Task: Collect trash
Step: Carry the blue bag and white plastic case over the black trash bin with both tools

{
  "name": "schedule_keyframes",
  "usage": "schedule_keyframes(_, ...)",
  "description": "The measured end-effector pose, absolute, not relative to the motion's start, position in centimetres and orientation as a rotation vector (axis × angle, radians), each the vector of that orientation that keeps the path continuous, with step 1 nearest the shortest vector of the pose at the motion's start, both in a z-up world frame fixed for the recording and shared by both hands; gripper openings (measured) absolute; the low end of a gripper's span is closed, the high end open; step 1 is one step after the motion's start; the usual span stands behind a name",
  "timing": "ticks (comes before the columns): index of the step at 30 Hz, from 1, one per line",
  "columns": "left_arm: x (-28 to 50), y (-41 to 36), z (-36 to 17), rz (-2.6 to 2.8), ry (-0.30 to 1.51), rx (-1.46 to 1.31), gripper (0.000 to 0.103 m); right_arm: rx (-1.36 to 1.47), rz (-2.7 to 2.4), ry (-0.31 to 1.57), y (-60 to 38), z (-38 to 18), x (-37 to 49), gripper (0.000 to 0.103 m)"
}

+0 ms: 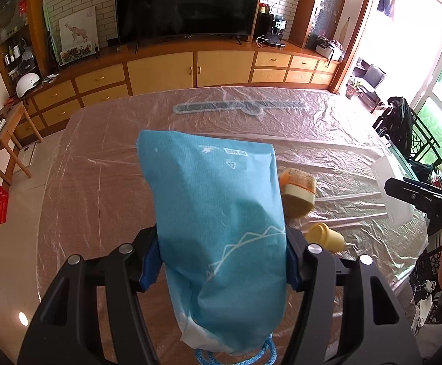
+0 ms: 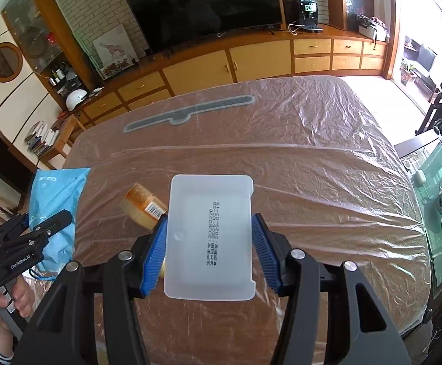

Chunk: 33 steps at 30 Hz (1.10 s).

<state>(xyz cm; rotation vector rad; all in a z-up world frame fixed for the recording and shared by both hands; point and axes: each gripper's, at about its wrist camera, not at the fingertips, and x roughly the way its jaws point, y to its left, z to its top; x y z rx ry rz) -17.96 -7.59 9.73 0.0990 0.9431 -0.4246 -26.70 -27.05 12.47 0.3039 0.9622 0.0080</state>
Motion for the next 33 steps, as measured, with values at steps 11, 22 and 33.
schedule_keyframes(11, -21.7, -7.0, 11.9, -0.473, 0.906, 0.095, 0.063, 0.289, 0.116, 0.942, -25.6, 14.3, -30.8, 0.053)
schedule_keyframes(22, -26.7, -7.2, 11.9, -0.565, 0.921, 0.136, 0.063, 0.248, 0.213, 0.956, -24.3, 14.7, -34.9, 0.053)
schedule_keyframes(33, -31.0, -7.8, 10.0, -0.681, 0.986, 0.157, 0.063, 0.224, 0.282, 1.02, -22.7, 12.7, -38.7, 0.053)
